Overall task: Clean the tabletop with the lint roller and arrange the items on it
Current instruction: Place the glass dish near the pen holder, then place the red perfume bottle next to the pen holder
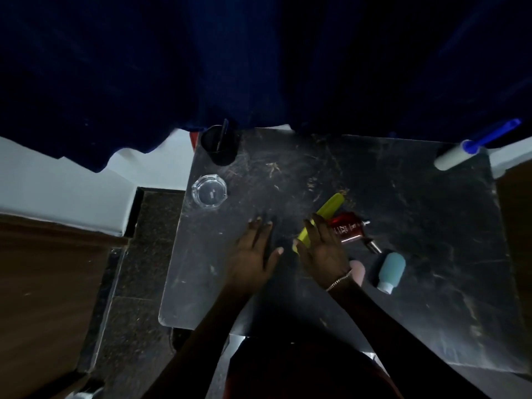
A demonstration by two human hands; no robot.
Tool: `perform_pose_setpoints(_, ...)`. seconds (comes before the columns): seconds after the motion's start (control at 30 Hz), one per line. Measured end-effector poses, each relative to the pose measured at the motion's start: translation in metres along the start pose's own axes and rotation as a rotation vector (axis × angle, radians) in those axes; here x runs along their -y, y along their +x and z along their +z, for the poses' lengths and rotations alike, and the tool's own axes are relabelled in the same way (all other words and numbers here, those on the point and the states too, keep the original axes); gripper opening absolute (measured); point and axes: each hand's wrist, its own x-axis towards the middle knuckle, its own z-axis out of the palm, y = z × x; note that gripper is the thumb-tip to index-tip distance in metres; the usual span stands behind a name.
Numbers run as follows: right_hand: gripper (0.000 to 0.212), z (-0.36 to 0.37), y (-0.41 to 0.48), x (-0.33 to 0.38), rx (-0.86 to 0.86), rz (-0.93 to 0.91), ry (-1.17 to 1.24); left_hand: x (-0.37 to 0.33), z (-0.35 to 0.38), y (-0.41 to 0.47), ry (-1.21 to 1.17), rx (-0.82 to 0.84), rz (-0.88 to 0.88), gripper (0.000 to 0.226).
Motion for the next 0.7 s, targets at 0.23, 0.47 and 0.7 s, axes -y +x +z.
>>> perform_pose_setpoints(0.23,0.056,-0.033,-0.024,-0.068,-0.077,0.107,-0.062,-0.073,0.038,0.03,0.112,0.159,0.172,0.076)
perform_pose_setpoints(0.47,0.053,-0.051,-0.034,-0.121,-0.098,0.191,-0.045,-0.143,0.069,0.057,0.125,0.303,0.218,0.081)
perform_pose_setpoints(0.7,0.054,-0.068,-0.042,-0.155,-0.059,0.328,-0.007,-0.174,0.086,0.079,0.251,0.362,0.199,0.076)
